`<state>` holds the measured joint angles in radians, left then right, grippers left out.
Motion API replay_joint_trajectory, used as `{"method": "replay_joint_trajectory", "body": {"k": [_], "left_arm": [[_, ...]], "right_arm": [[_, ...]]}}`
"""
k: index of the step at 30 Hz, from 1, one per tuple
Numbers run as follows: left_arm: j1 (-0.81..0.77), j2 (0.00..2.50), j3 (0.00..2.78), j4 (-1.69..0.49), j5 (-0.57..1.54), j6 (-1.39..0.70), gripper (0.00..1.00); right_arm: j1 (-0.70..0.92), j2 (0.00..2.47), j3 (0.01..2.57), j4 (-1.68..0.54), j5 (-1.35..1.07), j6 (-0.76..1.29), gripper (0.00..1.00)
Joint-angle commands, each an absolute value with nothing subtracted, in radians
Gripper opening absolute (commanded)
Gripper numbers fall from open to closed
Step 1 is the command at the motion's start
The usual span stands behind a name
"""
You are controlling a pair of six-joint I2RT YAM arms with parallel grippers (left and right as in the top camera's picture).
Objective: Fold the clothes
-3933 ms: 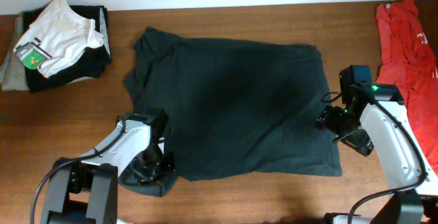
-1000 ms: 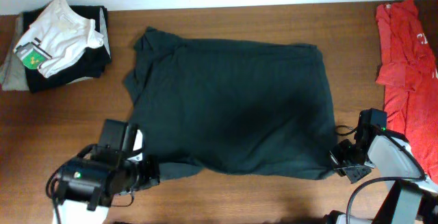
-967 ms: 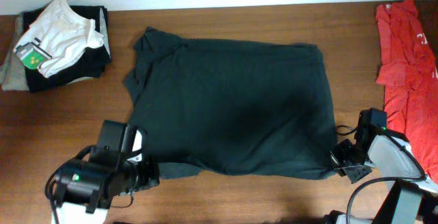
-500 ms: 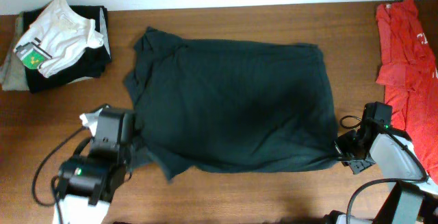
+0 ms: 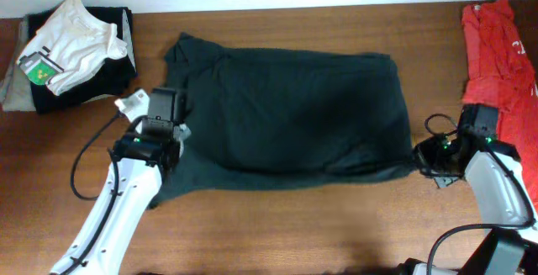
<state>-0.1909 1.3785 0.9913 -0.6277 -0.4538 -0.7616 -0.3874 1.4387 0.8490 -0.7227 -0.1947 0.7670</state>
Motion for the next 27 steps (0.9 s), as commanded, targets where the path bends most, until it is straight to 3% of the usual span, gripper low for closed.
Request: {"method": "replay_joint_trajectory", "body": {"k": [1,8,11,18,27], "left_arm": [[-0.167,1.401,0.997,-0.535,-0.477,-0.770,0.01],[-0.167,1.563,0.997,-0.271,-0.480,-0.770,0.01],[-0.167,1.617,0.997,-0.119,-0.480,-0.769,0.01],[-0.164,1.752,0.997,0.116,-0.487,-0.588,0.01],[-0.132,1.895,0.997,0.232,-0.547,-0.517,0.01]], "right_arm": [[-0.386,1.449,0.869,-0.680,-0.217,0.777,0.08],[-0.287,1.479,0.869,-0.582,-0.143,0.807,0.04],[-0.226,1.480,0.869,-0.576,-0.004,0.854,0.04],[-0.177,1.553,0.868,-0.543,0.096,0.880,0.04],[-0.177,1.629,0.868,-0.373,0.117,0.870,0.04]]}}
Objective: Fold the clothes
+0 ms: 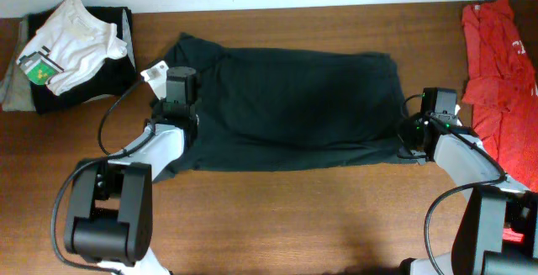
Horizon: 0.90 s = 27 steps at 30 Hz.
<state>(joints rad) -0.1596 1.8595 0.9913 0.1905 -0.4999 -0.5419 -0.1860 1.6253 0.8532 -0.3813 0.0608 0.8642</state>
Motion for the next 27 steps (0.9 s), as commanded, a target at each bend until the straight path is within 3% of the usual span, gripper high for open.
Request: {"method": "replay_joint_trajectory", "body": {"k": [1,3,4,5,6,7,8,11,13,15,18,19,20,21,23,27], "left_arm": [[-0.125,1.897,0.997,0.248,-0.547,-0.517,0.01],[-0.106,1.899,0.998,0.298,-0.546,-0.517,0.03],[-0.105,1.898,0.998,0.300,-0.543,-0.517,0.20],[-0.106,1.899,0.998,0.299,-0.543,-0.495,0.44],[-0.106,1.898,0.998,0.299,-0.543,-0.459,0.76],[-0.107,1.898,1.000,0.303,-0.543,-0.411,0.99],[-0.107,1.885,1.015,0.296,-0.543,-0.311,0.99],[-0.107,1.760,1.024,0.253,-0.543,-0.244,0.99],[-0.107,1.642,1.024,0.110,-0.508,-0.244,0.99],[-0.107,1.538,1.024,-0.143,-0.313,-0.245,0.99],[-0.107,1.539,1.024,-0.366,-0.119,-0.245,0.99],[-0.107,1.558,1.024,-0.400,-0.090,-0.245,0.93],[-0.107,1.578,1.024,-0.422,-0.060,-0.245,0.81],[-0.107,1.622,1.024,-0.448,0.004,-0.245,0.65],[-0.107,1.697,1.024,-0.453,0.087,-0.264,0.42],[-0.105,1.752,1.024,-0.471,0.083,-0.328,0.14]], "right_arm": [[-0.177,1.630,0.868,-0.374,0.123,0.868,0.04],[-0.177,1.630,0.868,-0.377,0.144,0.869,0.04],[-0.177,1.630,0.868,-0.377,0.144,0.869,0.29],[-0.177,1.630,0.868,-0.377,0.143,0.869,0.67],[-0.177,1.630,0.868,-0.379,0.140,0.852,0.85],[-0.177,1.629,0.871,-0.382,0.127,0.803,0.93],[-0.178,1.621,0.889,-0.414,0.121,0.760,0.98],[-0.207,1.592,1.022,-0.595,0.125,0.667,0.99],[-0.219,1.592,1.150,-0.749,0.114,0.598,0.99],[-0.216,1.592,1.222,-0.822,0.002,0.471,0.75],[-0.213,1.611,1.217,-0.836,-0.149,0.422,0.73],[-0.208,1.623,1.213,-0.835,-0.164,0.422,0.63],[-0.202,1.633,1.211,-0.836,-0.178,0.422,0.57],[-0.181,1.665,1.208,-0.839,-0.193,0.422,0.33],[-0.142,1.720,1.205,-0.842,-0.191,0.422,0.18],[-0.118,1.832,1.204,-0.842,-0.172,0.423,0.12]]}}
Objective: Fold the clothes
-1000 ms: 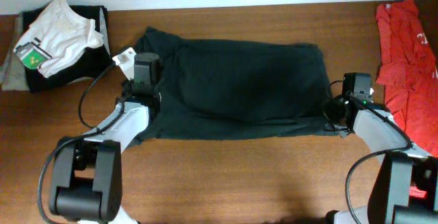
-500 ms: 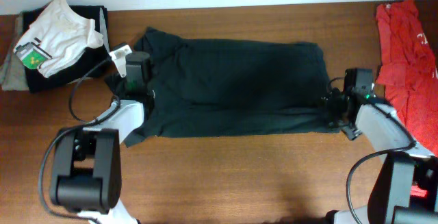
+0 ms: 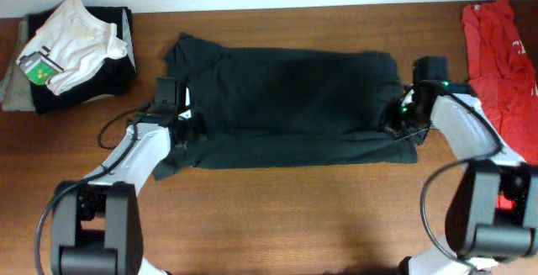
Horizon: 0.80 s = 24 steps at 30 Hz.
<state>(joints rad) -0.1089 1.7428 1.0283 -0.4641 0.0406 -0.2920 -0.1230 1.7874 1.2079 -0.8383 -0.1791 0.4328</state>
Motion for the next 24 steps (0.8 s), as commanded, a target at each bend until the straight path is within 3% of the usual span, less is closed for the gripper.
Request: {"method": "replay_joint_trajectory", "body": {"k": [1,2,8,15,18,24], "left_arm": [[-0.102,1.752,1.024,-0.482,0.083,-0.329,0.05],[-0.097,1.752,1.024,-0.499,0.078,-0.329,0.01],[-0.010,1.752,1.023,-0.638,-0.023,-0.434,0.01],[0.094,1.843,1.021,-0.610,-0.022,-0.434,0.02],[0.131,1.885,1.021,-0.636,-0.023,-0.433,0.01],[0.353,1.868,1.114,-0.797,-0.023,-0.493,0.01]], "right_arm": [[-0.118,1.862,1.204,-0.838,-0.147,0.423,0.13],[-0.118,1.889,1.204,-0.838,-0.137,0.423,0.12],[-0.119,1.953,1.204,-0.838,-0.099,0.429,0.09],[-0.119,1.953,1.204,-0.870,0.010,0.509,0.11],[-0.119,1.953,1.205,-0.888,0.028,0.513,0.06],[-0.119,1.919,1.206,-0.934,0.039,0.514,0.04]]}}
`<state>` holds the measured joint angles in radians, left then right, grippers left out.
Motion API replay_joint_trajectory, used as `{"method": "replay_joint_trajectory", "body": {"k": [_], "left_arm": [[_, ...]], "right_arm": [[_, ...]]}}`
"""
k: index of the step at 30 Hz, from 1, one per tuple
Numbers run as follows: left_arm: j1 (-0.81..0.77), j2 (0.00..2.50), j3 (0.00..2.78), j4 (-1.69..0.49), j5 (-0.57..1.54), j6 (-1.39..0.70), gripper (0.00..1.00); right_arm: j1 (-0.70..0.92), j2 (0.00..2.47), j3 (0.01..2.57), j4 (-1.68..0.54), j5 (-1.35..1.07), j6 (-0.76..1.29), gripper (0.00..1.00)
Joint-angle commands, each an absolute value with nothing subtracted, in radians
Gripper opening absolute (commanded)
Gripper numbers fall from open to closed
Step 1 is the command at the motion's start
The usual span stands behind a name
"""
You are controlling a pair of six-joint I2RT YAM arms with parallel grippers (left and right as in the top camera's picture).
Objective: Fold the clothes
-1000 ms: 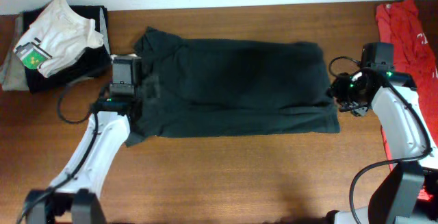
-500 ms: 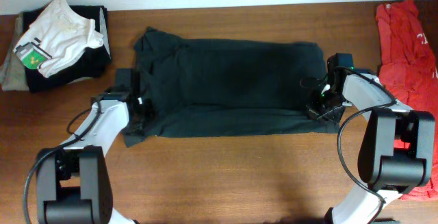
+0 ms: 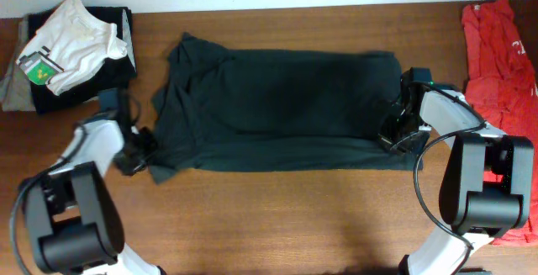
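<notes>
A dark green shirt (image 3: 277, 111) lies flat across the middle of the table, folded into a wide band with its collar end to the left. My left gripper (image 3: 139, 150) sits low at the shirt's near-left corner, just off its edge. Its fingers are too small and dark to read. My right gripper (image 3: 393, 132) rests on the shirt's right edge, above the near-right corner. Whether it pinches the cloth cannot be made out.
A stack of folded clothes (image 3: 71, 48), white on black, sits at the far left. A red garment (image 3: 500, 65) lies along the right edge of the table. Bare wood (image 3: 277, 216) runs along the front.
My left gripper has moved from on top of the shirt's left end to just outside its near-left corner. The right gripper has shifted slightly nearer and inward along the right edge.
At first both grippers were at the shirt's near corners, with its hem close to the front. Then they stood farther back, and the shirt was shorter front to back. Then both lay on the folded band's ends. Now the left is off the cloth.
</notes>
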<state>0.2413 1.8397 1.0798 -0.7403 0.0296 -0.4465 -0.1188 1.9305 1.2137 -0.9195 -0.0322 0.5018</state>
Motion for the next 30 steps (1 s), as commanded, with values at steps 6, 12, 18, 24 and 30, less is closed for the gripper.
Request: {"method": "replay_joint_trajectory", "body": {"k": [6,12,18,24,30], "left_arm": [[0.436,1.717,1.252,-0.900,-0.022,-0.476,0.01],[0.253,1.607,1.272,-0.907,0.210,-0.342,0.43],[-0.018,1.747,1.271,-0.853,0.151,-0.355,0.99],[-0.039,1.922,1.271,-0.835,0.225,-0.474,0.99],[-0.045,1.943,1.271,-0.797,0.222,-0.474,0.57]], "right_arm": [[-0.117,1.747,1.206,-1.004,0.035,0.575,0.04],[-0.109,1.587,1.208,-1.039,-0.027,0.564,0.99],[-0.109,1.608,1.207,-1.018,-0.079,0.550,0.99],[-0.109,1.608,1.207,-1.044,-0.079,0.502,0.99],[-0.109,1.608,1.207,-1.040,-0.078,0.502,0.98]]}}
